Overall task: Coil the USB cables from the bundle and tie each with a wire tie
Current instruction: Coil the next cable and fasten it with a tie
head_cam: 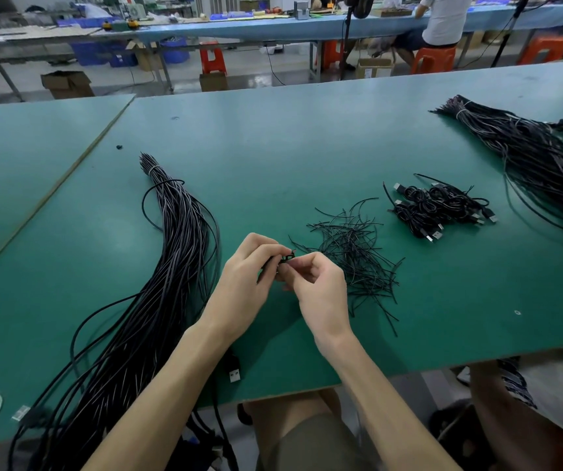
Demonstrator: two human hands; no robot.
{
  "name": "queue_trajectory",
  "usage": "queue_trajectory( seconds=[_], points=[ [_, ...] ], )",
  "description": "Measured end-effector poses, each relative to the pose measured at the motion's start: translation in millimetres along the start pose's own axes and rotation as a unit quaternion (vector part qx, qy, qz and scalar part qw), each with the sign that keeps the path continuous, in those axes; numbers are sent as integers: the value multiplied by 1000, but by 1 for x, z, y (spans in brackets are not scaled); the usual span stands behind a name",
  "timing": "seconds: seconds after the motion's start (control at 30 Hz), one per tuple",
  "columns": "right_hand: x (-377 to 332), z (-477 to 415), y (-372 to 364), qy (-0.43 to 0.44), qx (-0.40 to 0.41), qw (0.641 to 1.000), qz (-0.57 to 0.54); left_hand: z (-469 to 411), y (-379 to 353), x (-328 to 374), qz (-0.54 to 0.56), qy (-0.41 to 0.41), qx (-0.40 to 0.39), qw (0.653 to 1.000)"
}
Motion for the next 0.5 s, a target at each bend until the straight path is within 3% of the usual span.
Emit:
queue_trajectory(
  seconds=[0.13,0.33,0.5],
  points=[
    [2,-1,2,-26,-19,997,-70,-1,2,6,0,-32,17,999],
    [-1,0,-10,-11,-82,996,-39,-5,16,17,3,-52,87,995],
    [-2,1,-11,-20,-122,991,-57,-6,17,22,13,-56,95,994]
  ],
)
Point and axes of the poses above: each hand's wrist, its own z-axis away from the middle knuckle, its own y-axis out of the back of the hand, x = y × z, the point moved 9 cm from there along -z, towards the middle knuckle, and after that the axes turned 14 degrees about -y, right-handed, at the moved point
